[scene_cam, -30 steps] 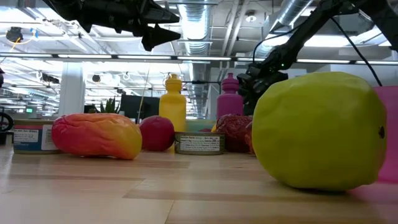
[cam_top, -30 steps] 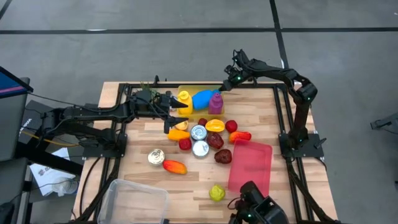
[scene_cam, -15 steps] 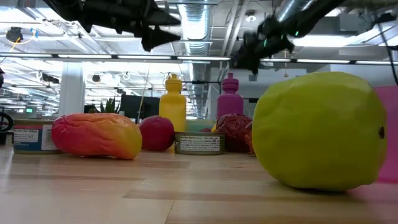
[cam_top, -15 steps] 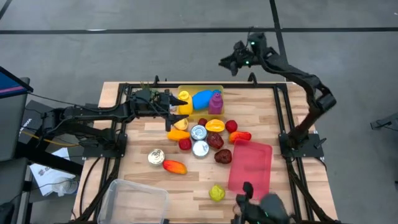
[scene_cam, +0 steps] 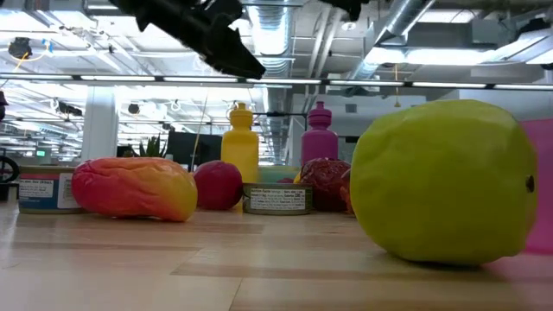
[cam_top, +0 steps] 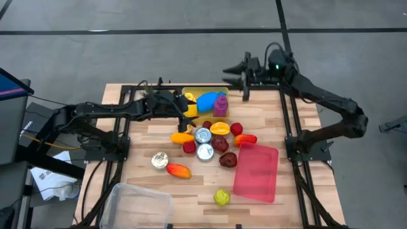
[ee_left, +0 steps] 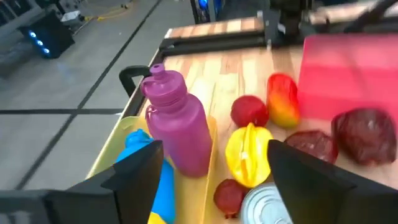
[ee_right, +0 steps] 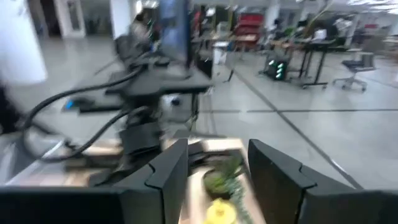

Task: Pick & Place Food Item
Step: Adjust the blue tumbler in the yellow bin

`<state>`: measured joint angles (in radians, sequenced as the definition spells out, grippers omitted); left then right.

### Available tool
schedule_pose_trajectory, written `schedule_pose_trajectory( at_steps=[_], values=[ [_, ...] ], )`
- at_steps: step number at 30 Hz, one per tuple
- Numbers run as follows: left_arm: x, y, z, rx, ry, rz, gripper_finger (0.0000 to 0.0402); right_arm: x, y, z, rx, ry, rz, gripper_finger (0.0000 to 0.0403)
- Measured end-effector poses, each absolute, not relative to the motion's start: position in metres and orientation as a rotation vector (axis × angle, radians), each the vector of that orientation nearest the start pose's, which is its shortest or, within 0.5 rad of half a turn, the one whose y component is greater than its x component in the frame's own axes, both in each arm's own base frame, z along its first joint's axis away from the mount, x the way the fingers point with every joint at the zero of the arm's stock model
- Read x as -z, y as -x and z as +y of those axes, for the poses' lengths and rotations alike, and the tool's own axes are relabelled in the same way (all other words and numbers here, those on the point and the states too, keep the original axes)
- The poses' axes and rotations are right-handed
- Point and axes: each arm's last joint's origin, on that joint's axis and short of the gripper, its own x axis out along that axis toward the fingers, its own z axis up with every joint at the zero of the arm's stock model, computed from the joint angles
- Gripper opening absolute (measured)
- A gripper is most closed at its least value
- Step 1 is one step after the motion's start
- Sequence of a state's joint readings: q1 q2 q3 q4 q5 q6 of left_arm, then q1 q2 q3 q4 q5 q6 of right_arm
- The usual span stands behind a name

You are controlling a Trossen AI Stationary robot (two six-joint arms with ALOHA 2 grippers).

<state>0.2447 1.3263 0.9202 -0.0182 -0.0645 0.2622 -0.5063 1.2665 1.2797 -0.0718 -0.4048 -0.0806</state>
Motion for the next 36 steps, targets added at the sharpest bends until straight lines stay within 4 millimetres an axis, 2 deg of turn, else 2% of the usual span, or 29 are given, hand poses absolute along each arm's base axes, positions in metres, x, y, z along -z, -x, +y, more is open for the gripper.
schedule_pose_trajectory(
  at_steps=[7, 10, 15, 19, 25, 30, 36],
  values=[
    [-0.276, -0.312, 0.074, -0.347, -0.409, 0.593, 0.0350, -0.410, -0.240, -0.063, 0.117, 0.070, 0.244, 0.0159],
    [-0.265, -0.324, 0.079, -0.389, -0.433, 0.666, 0.0367, -0.410, -0.233, -0.035, 0.149, 0.105, 0.294, 0.0159],
    [-0.238, -0.343, 0.085, -0.427, -0.466, 0.770, 0.0370, -0.411, -0.226, 0.012, 0.211, 0.187, 0.322, 0.0159],
    [-0.222, -0.358, 0.091, -0.439, -0.473, 0.819, 0.0364, -0.409, -0.219, 0.041, 0.259, 0.227, 0.333, 0.0159],
    [-0.208, -0.377, 0.106, -0.465, -0.467, 0.868, 0.0362, -0.405, -0.209, 0.062, 0.307, 0.237, 0.351, 0.0159],
    [-0.197, -0.384, 0.122, -0.497, -0.460, 0.893, 0.0362, -0.400, -0.207, 0.070, 0.295, 0.223, 0.379, 0.0159],
    [-0.191, -0.385, 0.124, -0.479, -0.447, 0.906, 0.0362, -0.397, -0.208, 0.072, 0.291, 0.218, 0.398, 0.0159]
  ],
)
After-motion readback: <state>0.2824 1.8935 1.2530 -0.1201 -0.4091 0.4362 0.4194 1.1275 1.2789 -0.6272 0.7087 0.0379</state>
